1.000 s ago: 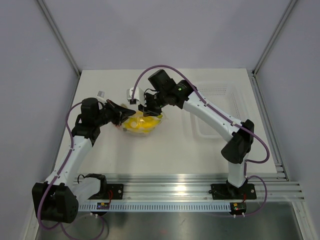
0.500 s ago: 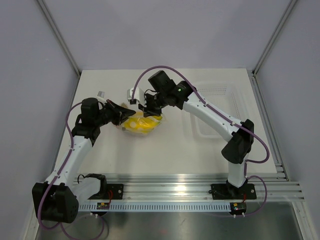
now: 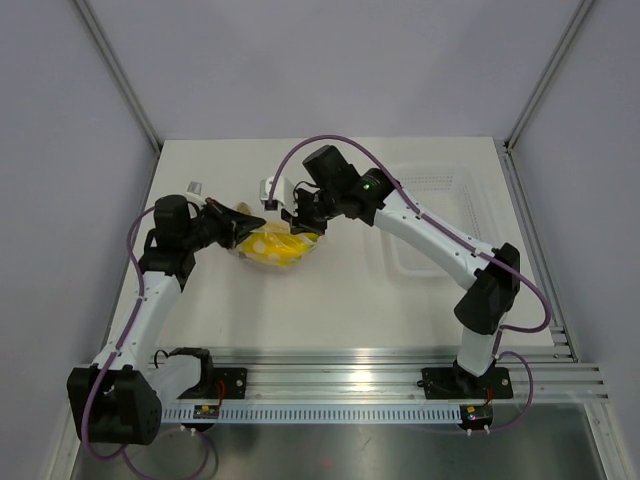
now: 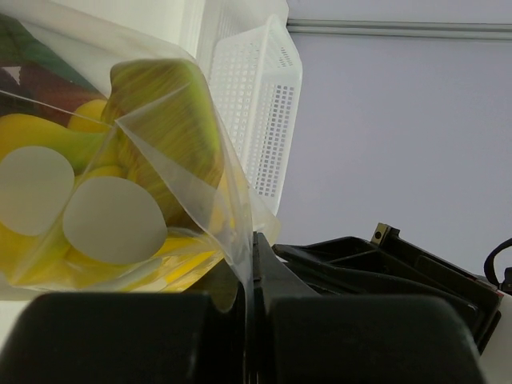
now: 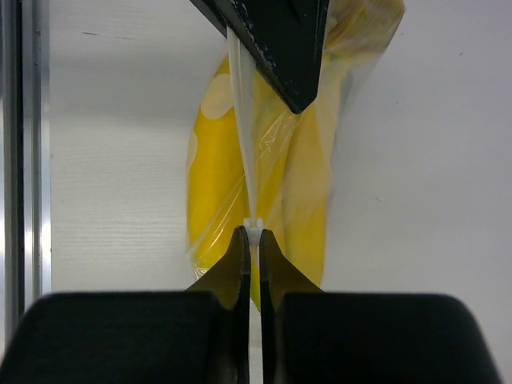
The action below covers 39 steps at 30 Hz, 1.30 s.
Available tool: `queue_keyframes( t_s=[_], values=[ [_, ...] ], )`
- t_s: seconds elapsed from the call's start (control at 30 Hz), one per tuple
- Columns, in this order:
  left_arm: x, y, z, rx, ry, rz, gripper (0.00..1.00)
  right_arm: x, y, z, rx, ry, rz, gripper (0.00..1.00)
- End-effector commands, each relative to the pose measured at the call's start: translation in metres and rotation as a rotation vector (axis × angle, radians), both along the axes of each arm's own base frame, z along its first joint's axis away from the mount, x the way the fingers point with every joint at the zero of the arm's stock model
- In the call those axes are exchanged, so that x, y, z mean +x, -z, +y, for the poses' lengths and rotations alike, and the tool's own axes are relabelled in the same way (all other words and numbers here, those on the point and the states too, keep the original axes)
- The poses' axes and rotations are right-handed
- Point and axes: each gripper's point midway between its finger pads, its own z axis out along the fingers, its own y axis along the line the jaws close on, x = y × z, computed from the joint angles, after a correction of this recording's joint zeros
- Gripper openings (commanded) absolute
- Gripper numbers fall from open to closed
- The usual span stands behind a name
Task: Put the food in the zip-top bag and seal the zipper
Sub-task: Zip the zipper food storage bag at the center of the board.
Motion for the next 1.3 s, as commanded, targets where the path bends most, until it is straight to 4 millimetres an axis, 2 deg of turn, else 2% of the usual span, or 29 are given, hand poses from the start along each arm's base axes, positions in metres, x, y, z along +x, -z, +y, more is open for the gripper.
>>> queue_keyframes(
  t_s=[0.0,0.17,0.23,0.3,0.4,0.63,0.9,1.1,1.27],
  values=[
    [0.008,-0.040,0.004,-0.016,-0.003,-0.154,0.00,0.001,-0.015,-0.019,-0.005,0.060,-0.019,0.00],
    [0.009,-0.038,0.009,-0.020,-0.015,-0.152,0.00,0.000,-0.012,-0.030,-0.019,0.092,-0.024,0.00],
    [0.009,-0.039,0.008,-0.022,-0.013,-0.151,0.00,-0.002,-0.017,-0.033,-0.004,0.103,-0.033,0.00],
    [0.014,-0.039,0.017,-0.022,-0.041,-0.152,0.00,-0.003,-0.024,-0.037,0.012,0.114,-0.045,0.00],
    [0.016,-0.039,0.020,-0.023,-0.047,-0.153,0.00,-0.007,-0.024,-0.041,0.013,0.120,-0.042,0.00],
    [0.020,-0.041,0.028,-0.030,-0.070,-0.158,0.00,-0.013,-0.007,-0.053,-0.013,0.158,-0.015,0.00],
    [0.026,-0.045,0.041,-0.029,-0.099,-0.165,0.00,-0.019,-0.007,-0.064,-0.009,0.198,-0.011,0.00],
    [0.029,-0.046,0.047,-0.031,-0.113,-0.167,0.00,-0.021,0.007,-0.070,-0.015,0.238,0.011,0.00],
    [0.032,-0.046,0.054,-0.017,-0.124,-0.172,0.00,-0.024,0.010,-0.075,-0.015,0.265,0.023,0.00]
  ],
)
